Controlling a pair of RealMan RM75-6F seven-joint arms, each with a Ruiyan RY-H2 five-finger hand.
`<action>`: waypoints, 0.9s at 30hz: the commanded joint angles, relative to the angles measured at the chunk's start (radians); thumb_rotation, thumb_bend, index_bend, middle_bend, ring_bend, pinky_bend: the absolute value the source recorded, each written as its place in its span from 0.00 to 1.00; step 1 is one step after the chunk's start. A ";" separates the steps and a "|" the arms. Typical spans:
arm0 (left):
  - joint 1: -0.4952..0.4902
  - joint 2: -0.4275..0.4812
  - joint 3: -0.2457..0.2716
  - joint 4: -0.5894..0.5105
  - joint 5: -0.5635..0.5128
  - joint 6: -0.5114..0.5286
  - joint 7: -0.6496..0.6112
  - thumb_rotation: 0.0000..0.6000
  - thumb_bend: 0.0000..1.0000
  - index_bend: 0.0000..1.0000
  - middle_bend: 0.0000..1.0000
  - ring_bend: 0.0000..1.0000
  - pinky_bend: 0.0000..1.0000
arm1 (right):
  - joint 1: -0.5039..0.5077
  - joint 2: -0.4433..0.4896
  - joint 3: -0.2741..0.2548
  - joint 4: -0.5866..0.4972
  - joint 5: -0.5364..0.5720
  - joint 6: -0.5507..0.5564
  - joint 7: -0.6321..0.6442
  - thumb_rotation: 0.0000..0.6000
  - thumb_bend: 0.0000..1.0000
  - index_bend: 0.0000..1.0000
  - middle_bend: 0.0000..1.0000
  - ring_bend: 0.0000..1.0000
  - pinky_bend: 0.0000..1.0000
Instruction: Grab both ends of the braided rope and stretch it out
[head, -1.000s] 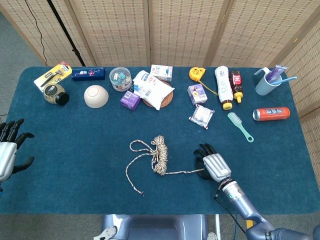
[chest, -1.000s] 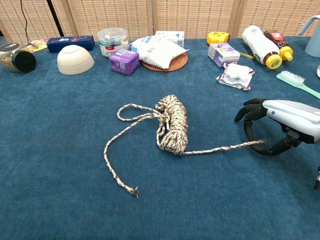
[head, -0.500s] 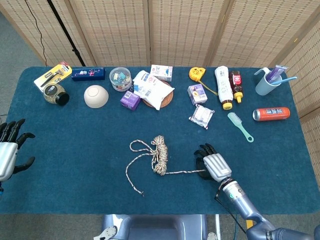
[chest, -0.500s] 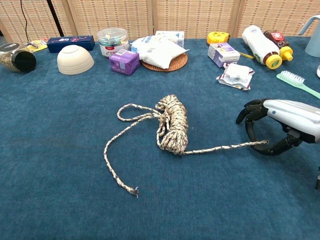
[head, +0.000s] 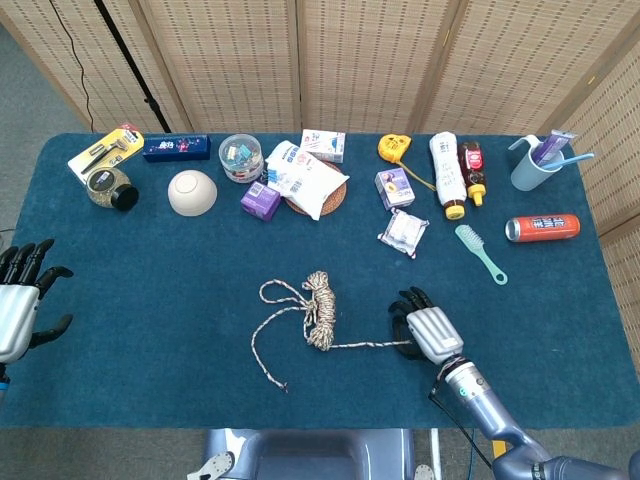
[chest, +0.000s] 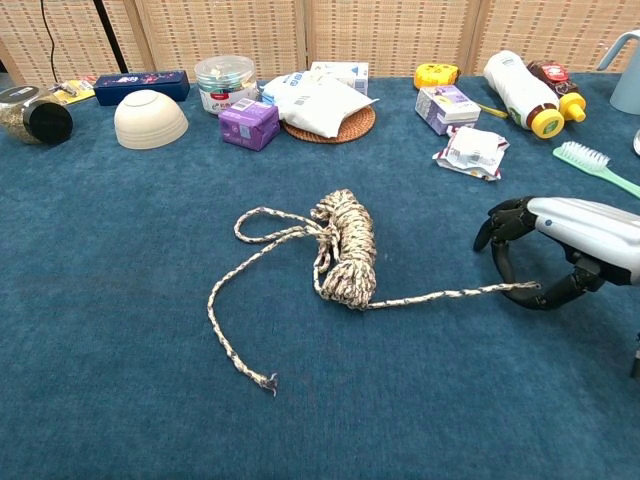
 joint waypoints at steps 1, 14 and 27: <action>-0.001 0.000 0.000 0.001 0.000 -0.001 0.000 1.00 0.22 0.32 0.06 0.00 0.00 | -0.001 0.001 0.001 -0.001 0.000 0.003 0.001 1.00 0.40 0.64 0.29 0.11 0.00; -0.011 -0.007 0.003 -0.001 0.005 -0.015 0.010 1.00 0.21 0.32 0.06 0.00 0.00 | -0.008 0.008 0.001 -0.018 -0.004 0.022 -0.002 1.00 0.40 0.66 0.31 0.12 0.00; -0.011 -0.002 0.007 -0.002 0.006 -0.018 0.015 1.00 0.21 0.32 0.06 0.00 0.00 | -0.001 0.019 0.010 -0.037 -0.008 0.026 -0.010 1.00 0.43 0.68 0.33 0.13 0.00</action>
